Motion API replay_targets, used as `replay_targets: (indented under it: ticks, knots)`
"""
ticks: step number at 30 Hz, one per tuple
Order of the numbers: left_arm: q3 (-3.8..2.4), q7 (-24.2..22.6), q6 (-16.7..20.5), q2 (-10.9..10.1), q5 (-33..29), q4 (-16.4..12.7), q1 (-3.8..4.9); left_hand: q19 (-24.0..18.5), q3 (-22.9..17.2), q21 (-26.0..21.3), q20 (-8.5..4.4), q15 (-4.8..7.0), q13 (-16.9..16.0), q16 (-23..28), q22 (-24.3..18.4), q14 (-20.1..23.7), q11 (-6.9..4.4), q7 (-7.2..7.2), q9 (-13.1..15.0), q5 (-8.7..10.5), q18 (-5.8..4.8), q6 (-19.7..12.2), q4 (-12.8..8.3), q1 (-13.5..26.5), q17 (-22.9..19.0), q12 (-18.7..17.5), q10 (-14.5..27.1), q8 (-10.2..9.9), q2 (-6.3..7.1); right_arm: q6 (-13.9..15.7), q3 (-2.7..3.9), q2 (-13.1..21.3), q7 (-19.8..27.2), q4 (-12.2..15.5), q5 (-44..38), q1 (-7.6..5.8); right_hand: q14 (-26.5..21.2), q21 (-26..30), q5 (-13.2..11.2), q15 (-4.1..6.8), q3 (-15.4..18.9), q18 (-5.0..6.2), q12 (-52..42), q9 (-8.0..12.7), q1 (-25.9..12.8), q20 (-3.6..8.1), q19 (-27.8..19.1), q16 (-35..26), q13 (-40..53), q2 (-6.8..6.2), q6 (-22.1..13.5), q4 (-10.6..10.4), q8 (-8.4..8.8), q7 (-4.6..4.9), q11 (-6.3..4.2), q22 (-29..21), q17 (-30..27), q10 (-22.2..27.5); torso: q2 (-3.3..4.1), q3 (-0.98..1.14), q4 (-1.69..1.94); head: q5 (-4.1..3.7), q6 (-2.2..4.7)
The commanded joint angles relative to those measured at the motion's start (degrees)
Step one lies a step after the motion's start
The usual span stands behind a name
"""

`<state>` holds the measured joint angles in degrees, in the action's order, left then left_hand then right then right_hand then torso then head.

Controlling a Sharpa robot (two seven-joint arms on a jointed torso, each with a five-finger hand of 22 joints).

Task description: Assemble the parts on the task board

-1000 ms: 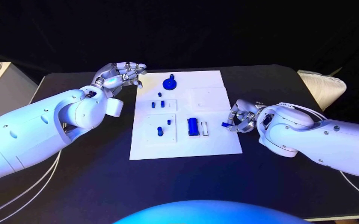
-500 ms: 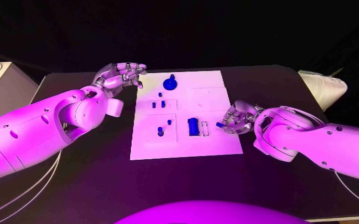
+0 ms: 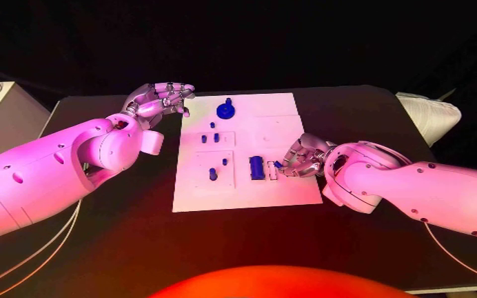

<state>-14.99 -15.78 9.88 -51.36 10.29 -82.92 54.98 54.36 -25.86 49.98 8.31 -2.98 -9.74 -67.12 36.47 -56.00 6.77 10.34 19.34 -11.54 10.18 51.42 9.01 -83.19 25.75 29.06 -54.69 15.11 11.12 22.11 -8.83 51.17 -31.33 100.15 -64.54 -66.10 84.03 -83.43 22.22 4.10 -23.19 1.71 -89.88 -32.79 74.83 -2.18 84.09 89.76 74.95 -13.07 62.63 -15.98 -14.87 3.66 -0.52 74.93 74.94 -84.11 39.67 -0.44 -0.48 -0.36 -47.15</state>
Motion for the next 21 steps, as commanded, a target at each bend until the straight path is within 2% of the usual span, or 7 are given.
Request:
replay_targets:
  ticks: [1, 9, 13, 21]
  knots:
    - [-0.03, -0.25, -0.94, 0.03, 0.16, -0.19, 0.01, 0.35, 0.15, -0.38, -0.05, 0.12, 0.06, 0.26, 0.02, -0.36, 0.02, 0.26, -0.07, -0.16, 0.34, 0.09, 0.21, -0.05, 0.07, -0.32, -0.32, 0.12, -0.23, -1.38, -0.01, -0.56, -0.06, -0.15, 0.82, 0.12, 5.97, 0.11, -0.28, 0.21, 0.47, -0.39, -0.12, -0.01, -1.38, 0.42, 4.3, 0.24, 15.05, 0.05, 0.14, -0.46, -0.3, -0.06, -0.21, 12.75, 15.06, -5.89, -0.01, 0.05, -0.02, 0.22, -0.04]
    - [-0.03, -0.12, -1.1, 0.04, 0.18, -0.21, 0.01, 0.34, 0.18, -0.42, -0.03, 0.11, 0.08, 0.28, 0.01, -0.37, 0.02, 0.25, -0.09, -0.17, 0.34, 0.07, 0.33, 0.03, 0.09, -0.35, -0.3, 0.11, -0.28, -1.82, -0.01, -1.61, -0.17, -0.56, 0.61, 0.17, 5.97, -0.53, -1.41, 0.24, 1.14, -0.52, -0.12, -0.21, -3.86, 0.42, 4.47, 0.24, 15.05, 0.58, 0.29, -0.55, -0.42, -0.13, -0.25, 13.01, 15.06, -5.89, -0.01, 0.02, 0.0, 0.3, -0.07]
    - [-0.03, -0.06, -1.18, 0.02, 0.18, -0.24, 0.01, 0.34, 0.18, -0.42, -0.03, 0.11, 0.08, 0.28, 0.01, -0.37, 0.02, 0.25, -0.09, -0.17, 0.34, 0.07, 0.33, 0.03, 0.09, -0.35, -0.3, 0.11, -0.28, -3.12, -0.01, -2.11, -0.31, -1.29, 0.42, 0.17, 5.97, -0.45, -1.75, 0.23, 1.39, -0.5, -0.12, -0.24, -4.79, 0.42, 4.46, 0.24, 15.05, 0.77, 0.28, -0.61, -0.41, -0.11, -0.24, 13.0, 15.06, -5.89, -0.06, -0.05, 0.0, 0.35, -0.19]
    - [-0.03, 0.16, -1.47, -0.11, 0.21, -0.32, 0.01, 0.34, 0.2, -0.44, -0.02, 0.1, 0.09, 0.29, 0.0, -0.37, 0.02, 0.25, -0.1, -0.17, 0.34, 0.06, 0.39, 0.08, 0.1, -0.37, -0.29, 0.12, -0.29, -4.85, -0.02, -2.76, -0.46, -2.09, -1.17, 0.22, 5.97, 0.04, -2.12, 0.22, 1.76, -0.41, -0.12, -0.29, -5.81, 0.41, 4.35, 0.24, 15.05, 0.8, 0.31, -0.6, -0.42, -0.1, -0.22, 12.85, 15.06, -5.89, -0.03, 0.0, -0.01, 0.52, -0.32]
